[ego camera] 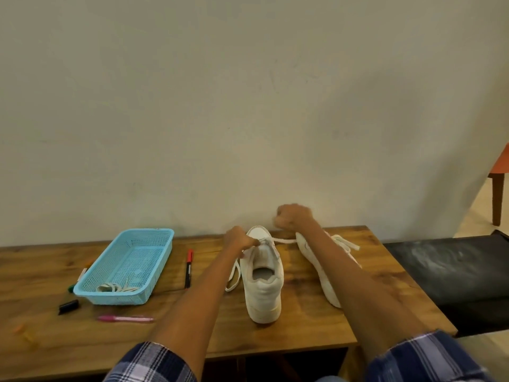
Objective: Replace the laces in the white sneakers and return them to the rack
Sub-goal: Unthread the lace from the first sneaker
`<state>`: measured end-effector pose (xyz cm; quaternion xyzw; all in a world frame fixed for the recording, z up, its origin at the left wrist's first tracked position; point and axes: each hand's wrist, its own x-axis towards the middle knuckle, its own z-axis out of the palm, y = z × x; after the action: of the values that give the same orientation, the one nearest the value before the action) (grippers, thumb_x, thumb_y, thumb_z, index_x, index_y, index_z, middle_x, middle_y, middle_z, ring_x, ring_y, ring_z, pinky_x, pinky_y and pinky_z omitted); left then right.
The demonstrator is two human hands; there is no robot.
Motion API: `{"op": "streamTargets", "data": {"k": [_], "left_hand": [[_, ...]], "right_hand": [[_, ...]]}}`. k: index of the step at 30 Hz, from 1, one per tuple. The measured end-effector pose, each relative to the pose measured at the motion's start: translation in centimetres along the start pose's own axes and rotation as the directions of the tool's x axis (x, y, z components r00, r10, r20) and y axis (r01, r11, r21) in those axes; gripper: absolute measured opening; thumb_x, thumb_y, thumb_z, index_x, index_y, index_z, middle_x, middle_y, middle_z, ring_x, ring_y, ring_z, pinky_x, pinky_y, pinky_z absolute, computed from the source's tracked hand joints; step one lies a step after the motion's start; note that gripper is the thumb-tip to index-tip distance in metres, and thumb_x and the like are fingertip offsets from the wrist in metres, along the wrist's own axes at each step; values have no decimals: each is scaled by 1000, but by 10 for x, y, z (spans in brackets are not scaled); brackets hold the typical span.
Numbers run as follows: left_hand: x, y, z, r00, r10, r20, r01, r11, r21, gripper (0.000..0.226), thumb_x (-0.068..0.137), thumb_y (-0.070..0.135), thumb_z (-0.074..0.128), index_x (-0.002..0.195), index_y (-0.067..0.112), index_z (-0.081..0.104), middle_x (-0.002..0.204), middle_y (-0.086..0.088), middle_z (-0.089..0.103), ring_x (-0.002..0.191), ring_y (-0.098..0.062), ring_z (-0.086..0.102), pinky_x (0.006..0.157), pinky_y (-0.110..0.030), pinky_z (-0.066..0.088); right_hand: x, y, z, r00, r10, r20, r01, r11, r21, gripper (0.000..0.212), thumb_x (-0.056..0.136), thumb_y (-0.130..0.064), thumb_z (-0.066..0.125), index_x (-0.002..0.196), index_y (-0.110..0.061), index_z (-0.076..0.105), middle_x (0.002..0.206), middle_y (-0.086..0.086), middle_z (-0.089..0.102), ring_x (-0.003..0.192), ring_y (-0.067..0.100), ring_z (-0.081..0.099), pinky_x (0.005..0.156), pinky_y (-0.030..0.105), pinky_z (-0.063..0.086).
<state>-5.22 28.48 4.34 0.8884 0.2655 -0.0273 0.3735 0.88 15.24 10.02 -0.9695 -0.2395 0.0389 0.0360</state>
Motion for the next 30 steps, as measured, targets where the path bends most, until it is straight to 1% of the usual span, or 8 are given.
{"op": "streamTargets", "data": {"k": [5, 11, 15, 18, 21, 23, 26, 30], "left_hand": [[6, 8, 4, 999, -12, -42, 14, 998, 61, 24, 78, 21, 74, 83, 4, 58, 90, -13, 68, 59, -21, 61, 43, -21, 47], [11, 2, 4, 997, -42, -68, 48, 996, 81, 25, 83, 18, 65, 62, 10, 54, 69, -8, 70, 62, -19, 68, 67, -26, 54], [8, -5, 3, 994, -44, -101, 49, 998, 43, 31, 84, 20, 64, 59, 11, 49, 45, 1, 58, 50, -11, 63, 55, -21, 46], [6, -6, 4, 993, -41, -113, 44, 999, 22, 34, 82, 25, 67, 60, 13, 45, 49, 1, 60, 63, -14, 66, 57, -22, 43], [7, -5, 5, 992, -36, -118, 38, 999, 21, 34, 80, 24, 70, 61, 13, 44, 86, -8, 71, 89, -21, 69, 60, -24, 45], [8, -5, 7, 993, -43, -111, 45, 999, 9, 34, 82, 23, 69, 61, 13, 44, 82, -7, 71, 89, -20, 70, 59, -22, 45], [9, -6, 7, 993, -54, -103, 54, 999, -1, 27, 82, 22, 69, 66, 10, 51, 90, -9, 72, 88, -20, 70, 60, -22, 47], [9, -6, 9, 992, -50, -119, 51, 999, 12, 22, 83, 22, 68, 70, 8, 57, 97, -10, 71, 90, -21, 69, 60, -23, 47]], "right_hand": [[12, -27, 49, 995, -75, 64, 80, 993, -85, 33, 89, -33, 58, 112, -9, 59, 112, 5, 65, 103, 22, 61, 78, 29, 45], [16, -45, 61, 967, -205, -149, 163, 954, -253, 23, 95, -1, 45, 113, -5, 57, 116, 10, 60, 109, 24, 58, 85, 30, 47], [27, -29, 63, 980, 7, -201, 42, 970, 241, 22, 96, -17, 51, 98, 0, 64, 105, 14, 61, 104, 28, 56, 84, 33, 44], [24, -16, 54, 889, 457, -23, -51, 147, 988, 32, 98, -14, 42, 68, -9, 53, 75, 8, 58, 65, 20, 52, 57, 28, 40], [25, -7, 40, 854, 475, 211, 19, -433, 901, 26, 99, -12, 34, 75, -11, 43, 69, 4, 53, 46, 11, 42, 34, 17, 28], [25, -10, 34, 903, 421, 79, -28, -125, 992, 11, 95, -19, 45, 90, -10, 48, 70, 0, 50, 48, 10, 42, 41, 20, 33], [33, -12, 51, 998, -11, -58, 36, 895, 444, 31, 82, -28, 66, 105, -10, 58, 93, -2, 59, 83, 15, 56, 72, 29, 45], [28, -32, 66, 997, -69, -40, 67, 997, -44, 24, 87, -19, 60, 110, -9, 58, 109, 5, 64, 102, 22, 61, 76, 28, 45]]}}
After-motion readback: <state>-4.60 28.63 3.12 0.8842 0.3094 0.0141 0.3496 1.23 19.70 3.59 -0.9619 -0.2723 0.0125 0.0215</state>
